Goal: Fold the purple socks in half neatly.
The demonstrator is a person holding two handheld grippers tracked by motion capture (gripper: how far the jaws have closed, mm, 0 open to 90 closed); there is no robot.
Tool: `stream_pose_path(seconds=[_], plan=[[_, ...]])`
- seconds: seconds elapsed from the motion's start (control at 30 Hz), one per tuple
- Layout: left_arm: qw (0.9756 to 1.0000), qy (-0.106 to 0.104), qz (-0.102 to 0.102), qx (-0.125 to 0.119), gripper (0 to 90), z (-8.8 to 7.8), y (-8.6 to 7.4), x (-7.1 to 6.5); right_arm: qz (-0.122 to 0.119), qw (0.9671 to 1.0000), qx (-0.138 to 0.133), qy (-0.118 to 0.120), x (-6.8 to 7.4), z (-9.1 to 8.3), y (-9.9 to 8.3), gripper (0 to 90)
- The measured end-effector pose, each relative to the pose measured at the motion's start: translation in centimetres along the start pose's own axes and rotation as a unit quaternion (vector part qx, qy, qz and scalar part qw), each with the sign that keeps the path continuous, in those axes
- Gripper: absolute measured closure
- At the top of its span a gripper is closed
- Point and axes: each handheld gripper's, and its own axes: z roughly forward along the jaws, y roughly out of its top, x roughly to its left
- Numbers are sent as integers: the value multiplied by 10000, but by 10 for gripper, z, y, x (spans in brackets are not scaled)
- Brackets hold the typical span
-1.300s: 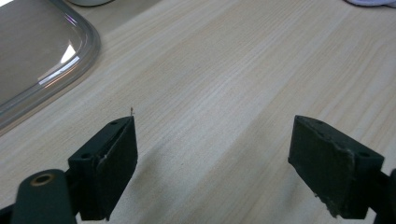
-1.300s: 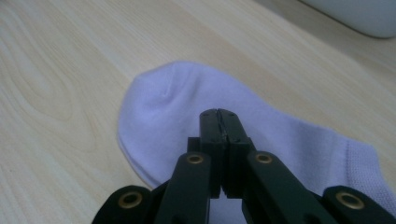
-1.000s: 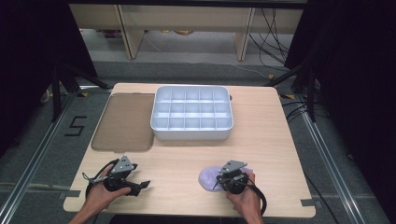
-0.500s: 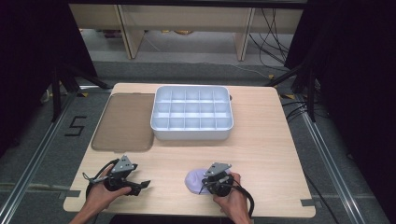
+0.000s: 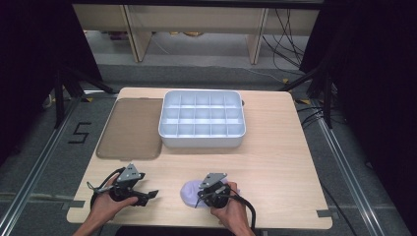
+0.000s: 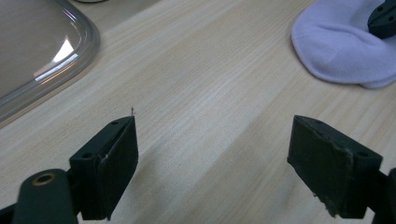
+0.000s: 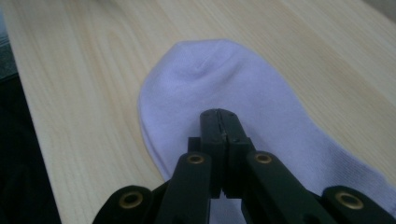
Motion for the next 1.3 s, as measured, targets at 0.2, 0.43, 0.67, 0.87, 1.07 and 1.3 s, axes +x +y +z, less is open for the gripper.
stream_pose_path(seconds=[0.2,0.43,0.67,0.87,1.07,1.3], plan=[[10000,17,-77,25,155,0,0,-1,-203,9997,52,156,8,5,7,900],[10000,-46,11,37,155,0,0,-1,-207,9994,46,282,13,6,8,871],[9999,-96,31,28,155,-2,0,-1,-97,9995,-267,113,2,-15,5,879],[9994,-221,-259,-25,162,-1,1,-6,130,9995,-236,-133,-17,-35,-16,886],[9996,-217,-200,-13,166,1,3,-10,245,9990,-210,-316,-24,-42,-28,886],[9991,-326,-198,-170,215,3,6,-22,202,9996,38,-217,-21,-29,-29,887]])
